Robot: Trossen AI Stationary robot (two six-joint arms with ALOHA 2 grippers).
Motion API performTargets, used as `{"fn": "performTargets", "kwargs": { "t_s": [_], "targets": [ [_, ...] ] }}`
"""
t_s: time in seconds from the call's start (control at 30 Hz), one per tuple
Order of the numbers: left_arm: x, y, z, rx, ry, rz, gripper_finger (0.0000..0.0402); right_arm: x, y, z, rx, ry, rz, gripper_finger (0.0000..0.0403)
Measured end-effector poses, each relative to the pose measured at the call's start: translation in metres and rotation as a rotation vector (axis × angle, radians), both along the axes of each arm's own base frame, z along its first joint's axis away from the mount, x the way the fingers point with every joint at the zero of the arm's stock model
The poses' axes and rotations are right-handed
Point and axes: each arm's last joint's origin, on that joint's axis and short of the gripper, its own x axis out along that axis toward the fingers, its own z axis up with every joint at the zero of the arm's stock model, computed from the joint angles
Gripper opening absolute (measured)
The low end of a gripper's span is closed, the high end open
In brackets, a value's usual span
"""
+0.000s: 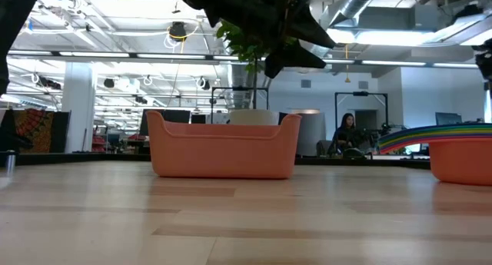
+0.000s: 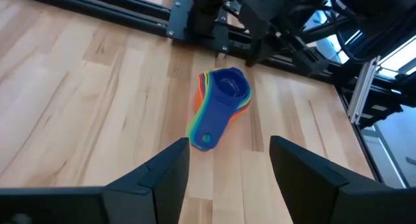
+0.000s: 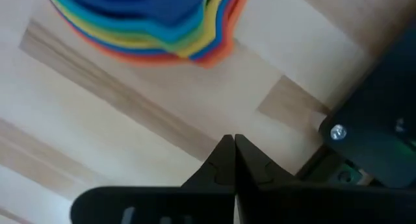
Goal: Nest measuring cups in basket
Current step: Put the nested measuring cups into the orange bin
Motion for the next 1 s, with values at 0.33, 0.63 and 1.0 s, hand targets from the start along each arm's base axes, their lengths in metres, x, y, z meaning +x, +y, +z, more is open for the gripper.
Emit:
{"fn": "performTargets", "kwargs": {
  "t_s": [0.33, 0.63, 1.0],
  "targets": [
    [-0.003, -0.002, -0.007, -0.012, 0.076, -0.004, 0.0203, 0.015, -0.013, -0.001, -0.051, -0.068, -0.115, 0.0008],
    [-0.007, -0.004, -0.013, 0.006, 0.149, -0.030, 0.0203, 0.028, -0.034, 0.000, -0.172, -0.131, -0.184, 0.0007],
    [-0.006, 0.000, -0.012, 0.118, 0.129, -0.031, 0.0203, 0.054, -0.063, 0.004, -0.335, -0.288, -0.207, 0.0011]
  ]
}}
